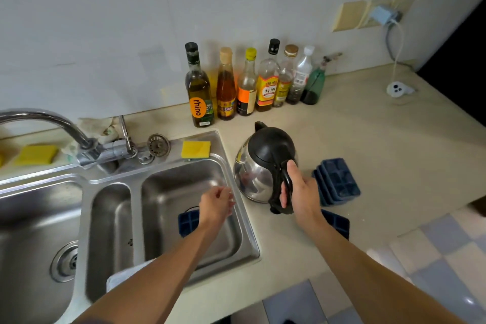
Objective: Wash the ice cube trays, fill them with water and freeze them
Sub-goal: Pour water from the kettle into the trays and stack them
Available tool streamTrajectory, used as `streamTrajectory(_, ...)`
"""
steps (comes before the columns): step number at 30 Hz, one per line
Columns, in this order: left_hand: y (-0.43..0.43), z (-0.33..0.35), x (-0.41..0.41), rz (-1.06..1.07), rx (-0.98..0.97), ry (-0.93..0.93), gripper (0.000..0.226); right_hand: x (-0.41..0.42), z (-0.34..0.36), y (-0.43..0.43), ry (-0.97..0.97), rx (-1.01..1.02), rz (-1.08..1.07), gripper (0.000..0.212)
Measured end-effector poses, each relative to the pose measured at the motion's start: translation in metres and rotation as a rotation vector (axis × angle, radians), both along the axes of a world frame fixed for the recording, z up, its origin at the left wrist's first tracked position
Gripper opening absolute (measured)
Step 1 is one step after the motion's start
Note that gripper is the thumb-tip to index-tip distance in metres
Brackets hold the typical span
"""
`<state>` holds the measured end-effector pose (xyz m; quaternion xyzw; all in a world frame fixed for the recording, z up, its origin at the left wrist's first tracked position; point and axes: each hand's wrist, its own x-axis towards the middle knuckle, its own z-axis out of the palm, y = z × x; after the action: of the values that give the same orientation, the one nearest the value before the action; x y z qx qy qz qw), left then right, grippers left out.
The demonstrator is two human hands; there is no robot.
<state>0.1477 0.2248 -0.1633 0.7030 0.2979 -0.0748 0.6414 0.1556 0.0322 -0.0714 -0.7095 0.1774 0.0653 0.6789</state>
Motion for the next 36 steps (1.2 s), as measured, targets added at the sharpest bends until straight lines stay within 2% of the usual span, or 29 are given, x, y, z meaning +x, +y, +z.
streamTrajectory(6, 0.002, 0.009, -0.034, 0.196, -0.069, -0.019, 0.018, -0.034, 0.014, -0.014, -0.032, -0.015, 0.114, 0.060)
streamTrajectory(17, 0.006, 0.025, -0.112, 0.236, -0.137, -0.052, 0.023, -0.065, 0.037, -0.013, -0.050, -0.076, 0.427, 0.063)
streamTrajectory(22, 0.014, 0.038, -0.137, 0.193, -0.188, -0.083, 0.043, -0.069, 0.048, 0.004, -0.043, -0.129, 0.526, 0.063)
streamTrajectory(25, 0.021, 0.037, -0.143, 0.187, -0.234, -0.093, 0.044, -0.066, 0.055, 0.011, -0.045, -0.153, 0.558, 0.063)
streamTrajectory(36, 0.027, 0.013, -0.134, 0.272, -0.392, 0.085, 0.033, -0.047, 0.062, 0.035, -0.010, -0.333, 0.650, 0.063)
